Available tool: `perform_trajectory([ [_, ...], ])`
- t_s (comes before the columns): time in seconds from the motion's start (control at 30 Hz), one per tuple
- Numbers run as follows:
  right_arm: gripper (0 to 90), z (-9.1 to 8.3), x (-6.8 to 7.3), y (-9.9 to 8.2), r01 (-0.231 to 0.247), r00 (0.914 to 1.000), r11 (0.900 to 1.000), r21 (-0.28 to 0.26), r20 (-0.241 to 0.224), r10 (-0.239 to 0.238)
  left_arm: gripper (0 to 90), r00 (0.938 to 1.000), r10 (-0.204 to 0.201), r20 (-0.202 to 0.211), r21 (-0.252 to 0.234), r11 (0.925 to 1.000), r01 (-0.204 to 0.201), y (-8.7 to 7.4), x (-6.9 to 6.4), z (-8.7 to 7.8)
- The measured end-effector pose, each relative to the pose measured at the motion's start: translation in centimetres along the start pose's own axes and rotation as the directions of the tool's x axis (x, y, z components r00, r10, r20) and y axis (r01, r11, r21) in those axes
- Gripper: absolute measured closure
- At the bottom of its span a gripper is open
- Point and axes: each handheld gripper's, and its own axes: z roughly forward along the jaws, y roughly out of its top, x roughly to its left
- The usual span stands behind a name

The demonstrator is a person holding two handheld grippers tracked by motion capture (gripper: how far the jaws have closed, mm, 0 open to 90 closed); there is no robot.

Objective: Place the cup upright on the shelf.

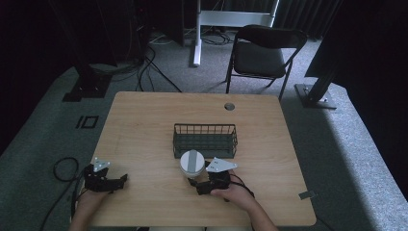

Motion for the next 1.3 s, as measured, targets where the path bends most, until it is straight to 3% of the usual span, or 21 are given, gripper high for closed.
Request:
perform_trajectory([
  [0.2, 12.9, 0.7, 0.1, 0.1, 0.016, 0.9999, 0.9998, -0.011, 0.006, -0.016, 0.1, 1.0000, 0.000, 0.000, 0.000, 1.0000, 0.000, 0.0, 0.0, 0.0],
  [0.83, 12.8, 2.2, 0.2, 0.4, -0.043, 0.9988, 0.9987, -0.026, 0.024, 0.044, 0.1, 1.0000, 0.000, 0.000, 0.000, 1.0000, 0.000, 0.0, 0.0, 0.0],
  [1.3, 17.5, 3.1, 0.8, 0.7, 0.026, 0.9988, 0.9986, -0.047, 0.042, -0.024, 0.1, 1.0000, 0.000, 0.000, 0.000, 1.0000, 0.000, 0.0, 0.0, 0.0],
])
